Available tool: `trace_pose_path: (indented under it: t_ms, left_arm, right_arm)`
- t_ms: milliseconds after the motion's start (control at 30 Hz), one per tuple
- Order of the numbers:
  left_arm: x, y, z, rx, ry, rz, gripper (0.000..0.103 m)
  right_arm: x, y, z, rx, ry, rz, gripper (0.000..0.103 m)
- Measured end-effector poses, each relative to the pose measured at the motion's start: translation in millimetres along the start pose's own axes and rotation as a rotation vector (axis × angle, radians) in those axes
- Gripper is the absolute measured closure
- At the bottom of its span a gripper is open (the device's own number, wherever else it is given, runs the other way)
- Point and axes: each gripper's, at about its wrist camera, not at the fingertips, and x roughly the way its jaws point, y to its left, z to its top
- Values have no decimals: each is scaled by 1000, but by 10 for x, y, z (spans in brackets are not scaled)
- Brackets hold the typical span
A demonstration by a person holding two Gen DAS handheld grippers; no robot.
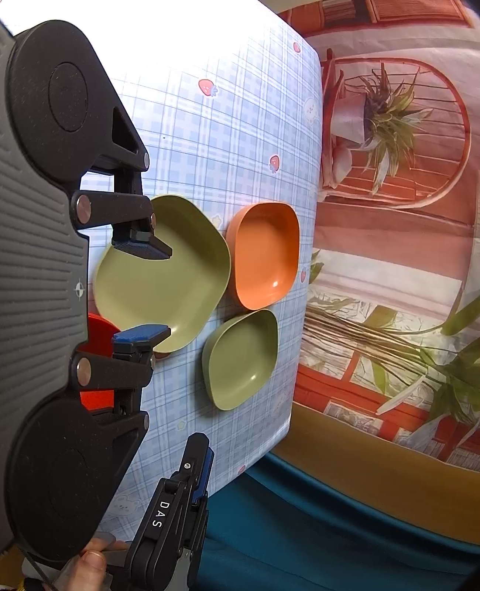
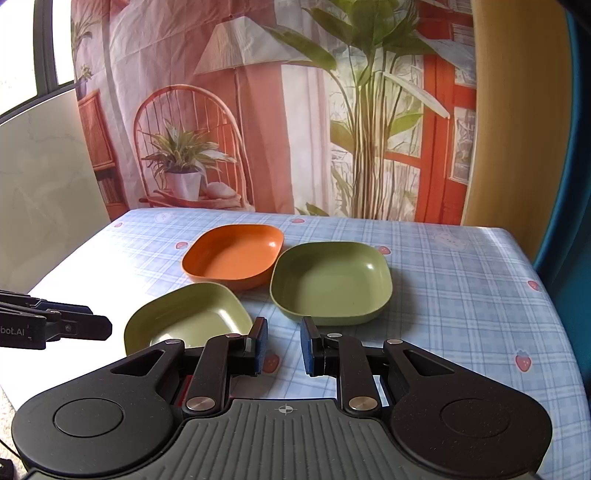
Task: Organize plates and bowls
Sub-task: 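Open the left tool and move it to a green plate, then grasp the rim of the green plate with the left tool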
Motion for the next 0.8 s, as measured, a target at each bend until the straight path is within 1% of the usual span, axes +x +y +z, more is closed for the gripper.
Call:
trace_pose_path:
  t_ms: [200,333,567,700,800]
  left_arm:
    - [168,-59,197,20,11,0,62]
    - [325,-81,296,30,34,-1,62]
    - [660,-155,470,57,81,2,63]
    - [853,-238,595,70,97,-9,63]
    - [1008,-323,680,73,111,-30,63]
  right_arm:
    - [174,-227,103,5,-1,-7,84]
    - [280,-405,154,14,-3,-9,83]
    - [501,-736,185,45,7,-47,83]
    - [673,-889,196,78,25,-56,83]
    - [815,-923,212,79,36,-54,83]
